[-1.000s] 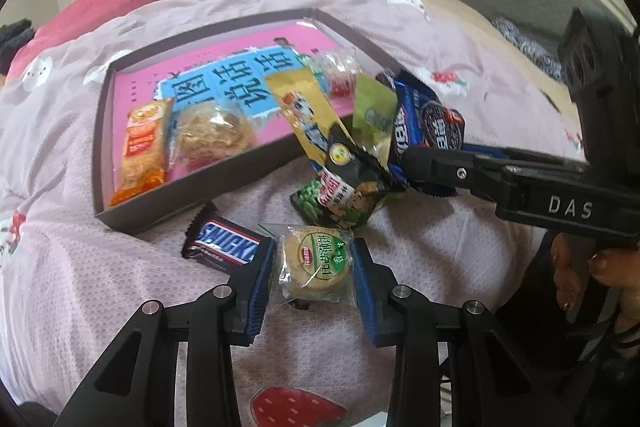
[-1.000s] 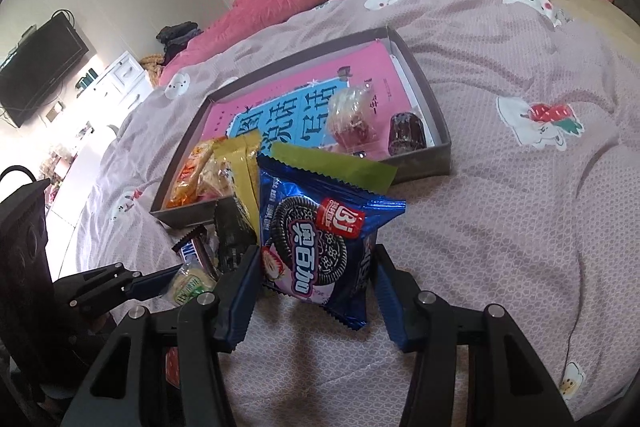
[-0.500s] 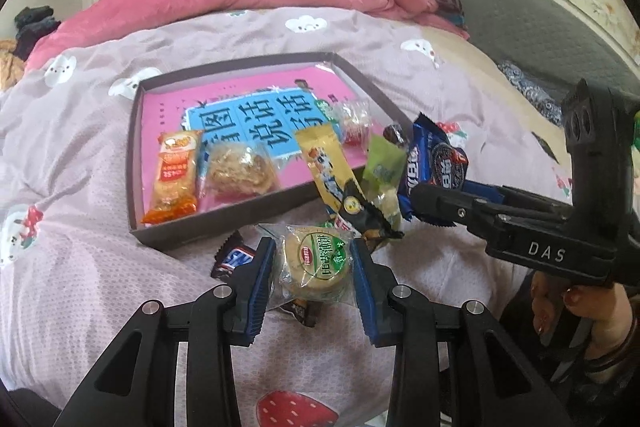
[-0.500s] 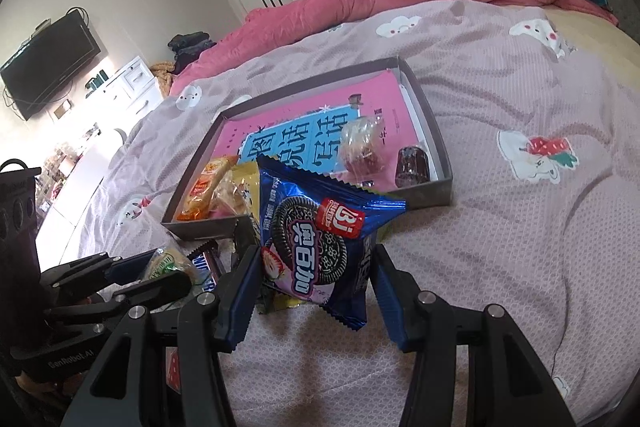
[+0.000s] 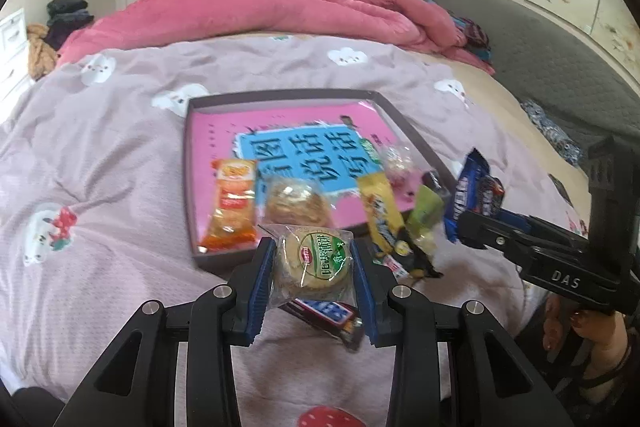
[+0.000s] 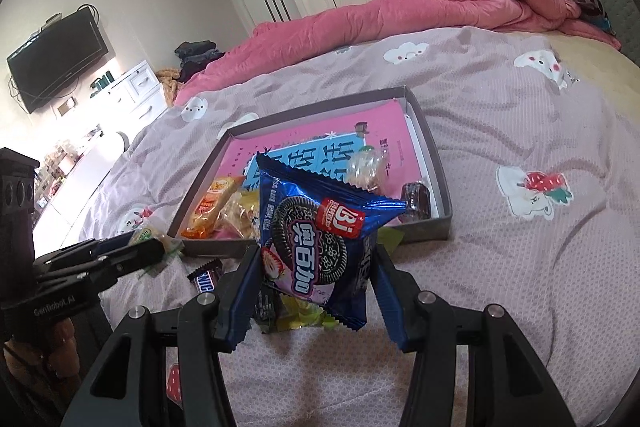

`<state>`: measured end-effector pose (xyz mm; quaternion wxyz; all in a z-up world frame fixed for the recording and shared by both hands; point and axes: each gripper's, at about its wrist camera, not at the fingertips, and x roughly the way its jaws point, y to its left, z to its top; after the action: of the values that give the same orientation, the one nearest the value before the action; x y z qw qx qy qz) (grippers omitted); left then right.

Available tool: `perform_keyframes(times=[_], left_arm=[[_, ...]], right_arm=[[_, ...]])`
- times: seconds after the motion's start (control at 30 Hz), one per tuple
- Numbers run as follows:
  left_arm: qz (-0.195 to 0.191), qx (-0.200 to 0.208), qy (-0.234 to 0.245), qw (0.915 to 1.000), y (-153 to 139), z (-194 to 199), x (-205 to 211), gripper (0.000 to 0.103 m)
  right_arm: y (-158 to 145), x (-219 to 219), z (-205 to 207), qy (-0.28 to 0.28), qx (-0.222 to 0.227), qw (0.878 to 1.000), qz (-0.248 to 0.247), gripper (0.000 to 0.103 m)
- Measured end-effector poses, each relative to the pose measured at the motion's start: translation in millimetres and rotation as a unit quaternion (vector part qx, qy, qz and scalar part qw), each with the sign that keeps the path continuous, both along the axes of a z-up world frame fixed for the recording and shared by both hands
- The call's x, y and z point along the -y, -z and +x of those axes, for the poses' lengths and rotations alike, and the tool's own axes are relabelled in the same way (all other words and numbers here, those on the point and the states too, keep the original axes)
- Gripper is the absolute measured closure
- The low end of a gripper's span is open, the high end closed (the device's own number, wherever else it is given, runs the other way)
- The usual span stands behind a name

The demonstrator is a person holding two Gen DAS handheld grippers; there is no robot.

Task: Organize snacks
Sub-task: 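Carry the cake bag with the left tool while the right tool carries the biscuit bag over the tray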

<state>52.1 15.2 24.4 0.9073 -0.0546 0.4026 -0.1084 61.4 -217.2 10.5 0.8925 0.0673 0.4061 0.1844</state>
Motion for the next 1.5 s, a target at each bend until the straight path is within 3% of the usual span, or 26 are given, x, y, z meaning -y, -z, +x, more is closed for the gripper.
perform_keyframes(times=[0.3, 0.7, 1.37, 1.5], left_arm=[[0.008, 0.022, -0.031, 0.9993, -6, 4, -18, 0.064], [0.005, 0.021, -0.058, 0.9981, -1, 15, -32, 0.064], [-0.005, 0.032, -0.064, 0.9974, -2, 37, -25, 0.064], [0.008, 0.036, -0.062, 0.9974, 0, 45, -20, 0.064]], right_arm=[[-2, -1, 5, 0.001, 0.01, 1.0, -0.003, 0.049], [-9, 6, 17, 0.016, 0.021, 1.0, 0.001, 0.049], [-20, 14, 40, 0.031, 0.042, 0.999, 0.002, 0.049], [-22, 15, 46, 0.032, 0.045, 0.998, 0.004, 0.049]])
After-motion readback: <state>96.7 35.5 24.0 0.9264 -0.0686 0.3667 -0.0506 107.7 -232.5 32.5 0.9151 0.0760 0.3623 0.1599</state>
